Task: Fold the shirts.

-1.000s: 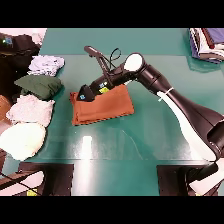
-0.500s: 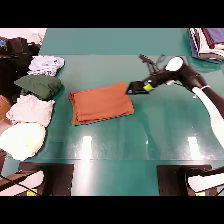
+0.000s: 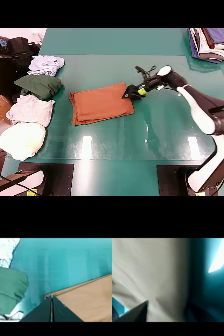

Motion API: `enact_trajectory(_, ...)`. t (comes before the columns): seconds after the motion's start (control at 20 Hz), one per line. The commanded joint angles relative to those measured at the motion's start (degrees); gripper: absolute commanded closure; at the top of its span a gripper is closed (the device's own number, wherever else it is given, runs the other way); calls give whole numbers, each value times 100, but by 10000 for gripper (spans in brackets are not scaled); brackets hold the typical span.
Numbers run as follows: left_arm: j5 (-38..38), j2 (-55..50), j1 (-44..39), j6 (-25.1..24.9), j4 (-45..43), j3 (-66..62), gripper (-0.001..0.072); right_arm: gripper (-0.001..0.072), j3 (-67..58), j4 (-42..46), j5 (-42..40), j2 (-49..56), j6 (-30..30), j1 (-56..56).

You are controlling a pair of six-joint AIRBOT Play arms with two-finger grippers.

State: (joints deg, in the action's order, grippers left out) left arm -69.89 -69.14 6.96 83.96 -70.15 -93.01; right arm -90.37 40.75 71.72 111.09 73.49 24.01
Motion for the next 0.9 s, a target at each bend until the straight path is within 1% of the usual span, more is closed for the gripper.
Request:
enact_trajectory(0.0,-90,4,-4,2,59,35,686,481,-730,-68,-59,444,-7,435)
enact_trajectory(0.05,-96,4,-4,2,153,85,686,618,-848,-59,-118,457,-9,494)
enact_trajectory(0.1,-101,4,-39,2,238,142,686,697,-955,-55,-151,442,-39,525)
enact_trajectory(0.3,35,4,-610,2,227,247,686,697,-1093,111,-245,-9,-111,162)
enact_trajectory(0.4,199,4,-973,2,223,247,686,697,-1091,612,-234,-424,59,-337)
enact_trajectory(0.5,321,4,-1272,2,223,247,686,697,-833,1064,-282,-997,352,-1034)
enact_trajectory(0.65,474,4,-1478,4,238,247,686,697,116,1545,-520,-2017,656,-2374)
enact_trajectory(0.85,614,4,-1491,9,225,247,686,697,1504,1681,-1185,-3320,966,-4444)
